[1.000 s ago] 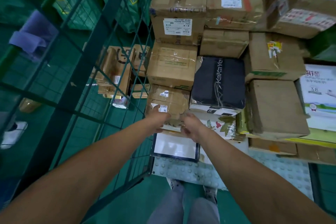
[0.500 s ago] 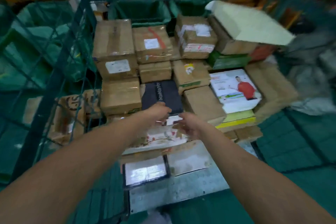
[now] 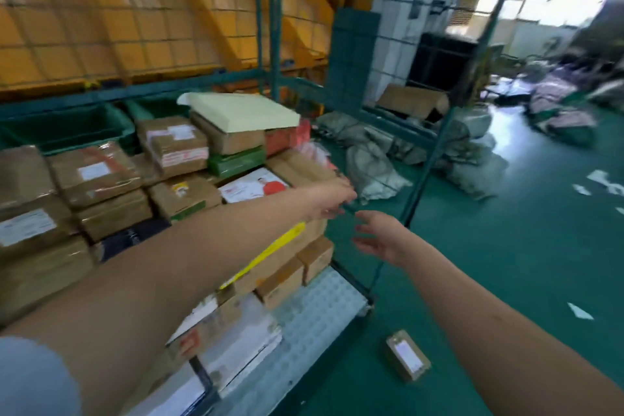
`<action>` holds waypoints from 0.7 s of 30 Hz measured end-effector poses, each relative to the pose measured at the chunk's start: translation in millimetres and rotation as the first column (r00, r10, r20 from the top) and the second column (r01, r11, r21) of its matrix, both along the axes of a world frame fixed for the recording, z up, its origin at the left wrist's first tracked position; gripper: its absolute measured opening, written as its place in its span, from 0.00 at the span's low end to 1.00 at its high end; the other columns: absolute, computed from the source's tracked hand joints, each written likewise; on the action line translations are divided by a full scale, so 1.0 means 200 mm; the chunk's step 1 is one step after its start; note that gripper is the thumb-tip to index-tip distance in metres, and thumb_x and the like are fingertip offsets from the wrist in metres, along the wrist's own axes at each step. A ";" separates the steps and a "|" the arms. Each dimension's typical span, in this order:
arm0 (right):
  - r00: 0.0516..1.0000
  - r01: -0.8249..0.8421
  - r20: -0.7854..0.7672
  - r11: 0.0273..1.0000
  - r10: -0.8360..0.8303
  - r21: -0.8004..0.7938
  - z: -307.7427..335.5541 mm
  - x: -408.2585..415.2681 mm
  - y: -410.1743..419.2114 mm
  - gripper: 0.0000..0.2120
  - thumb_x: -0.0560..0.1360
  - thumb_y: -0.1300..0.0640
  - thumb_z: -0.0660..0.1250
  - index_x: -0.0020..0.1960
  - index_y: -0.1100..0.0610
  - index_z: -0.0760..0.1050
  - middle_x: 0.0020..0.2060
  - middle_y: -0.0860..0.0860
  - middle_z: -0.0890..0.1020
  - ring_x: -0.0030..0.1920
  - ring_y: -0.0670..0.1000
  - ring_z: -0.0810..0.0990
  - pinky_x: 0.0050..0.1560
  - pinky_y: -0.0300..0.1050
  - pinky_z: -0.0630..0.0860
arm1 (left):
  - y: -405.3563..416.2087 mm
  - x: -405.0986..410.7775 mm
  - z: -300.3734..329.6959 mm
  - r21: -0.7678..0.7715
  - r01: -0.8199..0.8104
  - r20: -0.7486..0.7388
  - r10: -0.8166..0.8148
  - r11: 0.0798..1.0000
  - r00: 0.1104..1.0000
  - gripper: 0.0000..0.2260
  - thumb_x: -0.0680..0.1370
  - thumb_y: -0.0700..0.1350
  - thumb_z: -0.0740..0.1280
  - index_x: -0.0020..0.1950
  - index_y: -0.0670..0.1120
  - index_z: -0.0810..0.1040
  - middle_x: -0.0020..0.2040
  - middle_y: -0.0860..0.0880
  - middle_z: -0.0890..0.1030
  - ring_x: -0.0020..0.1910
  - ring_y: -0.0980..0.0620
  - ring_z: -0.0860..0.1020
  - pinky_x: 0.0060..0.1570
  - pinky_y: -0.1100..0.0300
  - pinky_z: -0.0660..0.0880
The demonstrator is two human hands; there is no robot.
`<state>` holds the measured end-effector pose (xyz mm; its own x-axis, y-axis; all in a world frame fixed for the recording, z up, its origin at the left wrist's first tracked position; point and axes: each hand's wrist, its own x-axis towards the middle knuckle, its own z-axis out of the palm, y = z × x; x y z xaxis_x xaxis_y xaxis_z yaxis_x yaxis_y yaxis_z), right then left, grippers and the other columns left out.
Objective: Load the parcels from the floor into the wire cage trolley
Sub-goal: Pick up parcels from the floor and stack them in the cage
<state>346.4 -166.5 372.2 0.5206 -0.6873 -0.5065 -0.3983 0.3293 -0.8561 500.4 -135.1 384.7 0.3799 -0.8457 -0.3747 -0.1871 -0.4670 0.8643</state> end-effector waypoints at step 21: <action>0.725 0.688 0.022 0.725 -0.689 0.031 -0.05 -2.16 -0.33 0.12 0.81 0.46 0.67 0.61 0.50 0.77 0.61 0.53 0.78 0.56 0.56 0.80 0.60 0.51 0.79 | -0.84 -2.31 -0.11 0.060 0.722 -0.068 -0.719 0.689 0.692 0.04 0.82 0.46 0.63 0.54 0.49 0.76 0.52 0.50 0.79 0.45 0.50 0.79 0.43 0.58 0.75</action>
